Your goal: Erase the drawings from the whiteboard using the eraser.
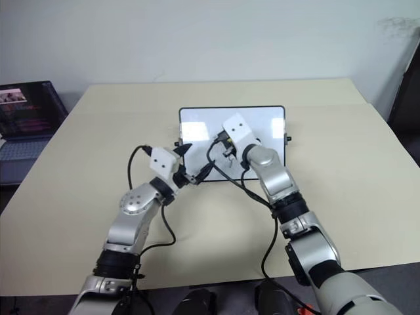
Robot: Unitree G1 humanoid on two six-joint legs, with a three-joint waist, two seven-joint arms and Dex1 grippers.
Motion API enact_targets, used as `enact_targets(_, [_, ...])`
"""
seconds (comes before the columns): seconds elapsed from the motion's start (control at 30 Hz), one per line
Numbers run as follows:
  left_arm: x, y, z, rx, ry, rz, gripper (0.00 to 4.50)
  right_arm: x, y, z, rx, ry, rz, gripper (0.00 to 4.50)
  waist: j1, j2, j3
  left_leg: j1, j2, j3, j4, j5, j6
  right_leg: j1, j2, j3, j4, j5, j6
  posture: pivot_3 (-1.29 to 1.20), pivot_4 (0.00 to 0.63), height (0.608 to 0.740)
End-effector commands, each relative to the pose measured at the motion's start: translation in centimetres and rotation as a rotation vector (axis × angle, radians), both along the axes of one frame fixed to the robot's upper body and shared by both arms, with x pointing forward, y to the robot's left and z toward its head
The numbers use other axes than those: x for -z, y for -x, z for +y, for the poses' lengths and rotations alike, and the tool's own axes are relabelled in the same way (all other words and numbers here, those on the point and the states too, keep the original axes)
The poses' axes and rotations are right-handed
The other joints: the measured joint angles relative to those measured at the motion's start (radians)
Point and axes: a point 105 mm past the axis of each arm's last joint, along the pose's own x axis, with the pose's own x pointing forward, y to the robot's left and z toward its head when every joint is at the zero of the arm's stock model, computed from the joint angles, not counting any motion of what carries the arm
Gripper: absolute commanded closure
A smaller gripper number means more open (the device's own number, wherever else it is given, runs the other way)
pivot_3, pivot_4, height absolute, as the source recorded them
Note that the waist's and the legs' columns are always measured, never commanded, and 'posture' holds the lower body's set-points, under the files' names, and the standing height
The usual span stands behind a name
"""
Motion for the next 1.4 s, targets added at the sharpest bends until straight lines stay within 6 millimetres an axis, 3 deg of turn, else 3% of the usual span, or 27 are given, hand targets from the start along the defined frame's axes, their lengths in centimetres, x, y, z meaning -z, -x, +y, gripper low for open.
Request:
enact_targets(0.03, [-1.1,0.0,-0.3,0.013,0.011,-0.048,0.00,-1.4,-0.2,-0.2,0.004,-0.008,-0.052,3.17,0.000,0.000,0.000,0.000,0.000,0.000,0.000,0.000,0.000,0.000,0.000,0.000,0.000,0.000,0.000,0.00,0.150,0.740])
enact_targets(0.27, [-1.1,0.0,0.0,0.003,0.012,-0.049,0.00,0.5,0.5,-1.7,0.004,0.033,-0.009,3.17,0.002,0.000,0.000,0.000,0.000,0.000,0.000,0.000,0.000,0.000,0.000,0.000,0.000,0.000,0.000,0.00,0.150,0.740])
enact_targets(0.4, [-1.1,0.0,0.3,-0.009,0.009,-0.051,0.00,3.2,1.6,-4.4,0.039,0.087,0.044,3.17,0.009,0.000,0.000,0.000,0.000,-0.001,0.000,0.000,0.000,0.001,0.000,-0.001,-0.001,0.000,0.000,0.00,0.150,0.740])
enact_targets(0.7, [-1.2,-0.3,0.1,-0.005,0.010,-0.051,0.00,3.6,2.1,-6.8,0.102,0.103,0.059,3.17,0.011,0.000,0.000,0.009,0.000,-0.002,0.000,-0.002,0.004,0.012,0.002,-0.002,-0.002,0.000,0.001,0.00,0.150,0.740])
enact_targets(0.9, [-1.3,-0.5,-0.3,0.012,0.012,-0.052,0.00,2.6,1.9,-5.7,0.092,0.083,0.037,3.17,0.012,0.000,0.000,0.009,0.000,-0.002,0.000,-0.002,0.004,0.012,0.002,-0.002,-0.002,0.000,0.001,0.00,0.150,0.740])
enact_targets(1.4, [-1.2,-0.2,0.1,-0.003,0.016,-0.057,0.00,-0.1,1.3,0.5,-0.043,0.032,-0.029,3.17,0.001,0.000,0.000,0.008,0.000,-0.001,-0.001,-0.002,0.003,0.009,0.002,-0.001,-0.003,0.001,0.001,0.00,0.150,0.740])
